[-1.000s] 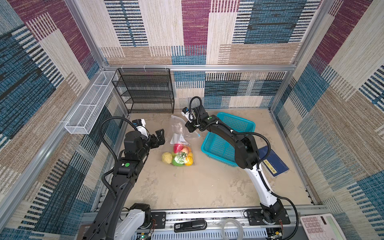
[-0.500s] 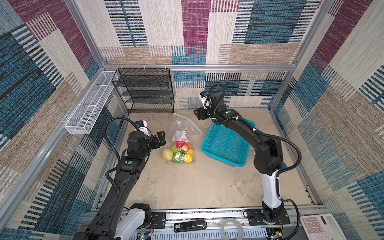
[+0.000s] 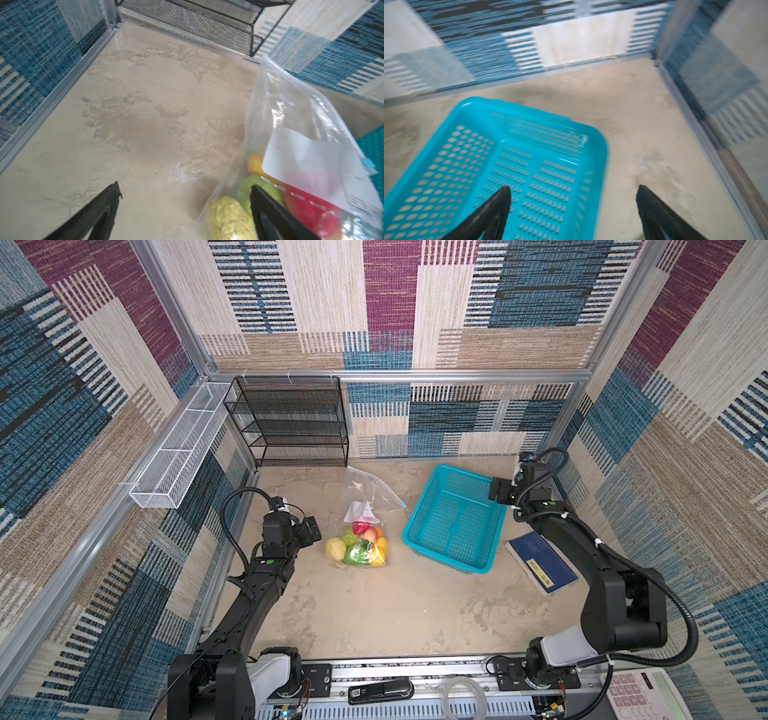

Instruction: Place the food in the zip-top bag and seal the zipper

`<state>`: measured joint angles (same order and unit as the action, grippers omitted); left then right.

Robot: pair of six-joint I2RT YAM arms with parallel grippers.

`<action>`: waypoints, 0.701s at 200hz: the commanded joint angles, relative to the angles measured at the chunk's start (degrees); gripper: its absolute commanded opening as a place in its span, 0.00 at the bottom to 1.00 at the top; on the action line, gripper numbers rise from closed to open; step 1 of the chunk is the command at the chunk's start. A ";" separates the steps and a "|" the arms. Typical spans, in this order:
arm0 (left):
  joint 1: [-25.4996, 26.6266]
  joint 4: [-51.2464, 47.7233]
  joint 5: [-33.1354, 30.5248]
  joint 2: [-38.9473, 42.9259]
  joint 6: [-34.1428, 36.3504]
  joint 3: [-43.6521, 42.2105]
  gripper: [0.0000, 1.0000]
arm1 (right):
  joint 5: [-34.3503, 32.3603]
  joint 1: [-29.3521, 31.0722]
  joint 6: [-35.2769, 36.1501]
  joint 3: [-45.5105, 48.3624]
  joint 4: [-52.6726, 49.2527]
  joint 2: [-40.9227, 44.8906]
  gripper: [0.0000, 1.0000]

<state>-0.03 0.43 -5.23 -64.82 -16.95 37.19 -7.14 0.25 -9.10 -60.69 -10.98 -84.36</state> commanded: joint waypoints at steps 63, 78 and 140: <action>-6.12 15.07 1.01 -7.52 2.02 -4.32 0.95 | -2.32 -9.39 -4.66 17.49 19.39 -1.86 0.97; -6.10 19.66 1.07 -7.98 3.17 -6.83 0.96 | 0.75 -9.39 -3.64 20.62 26.38 -3.75 0.97; -6.11 29.77 3.06 -15.37 9.20 -9.34 0.92 | 17.12 -9.09 3.55 36.60 61.70 -1.27 0.96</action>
<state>-6.11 23.66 -4.05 -78.46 -11.77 27.83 1.83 -9.06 -8.88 -27.18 30.41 -85.71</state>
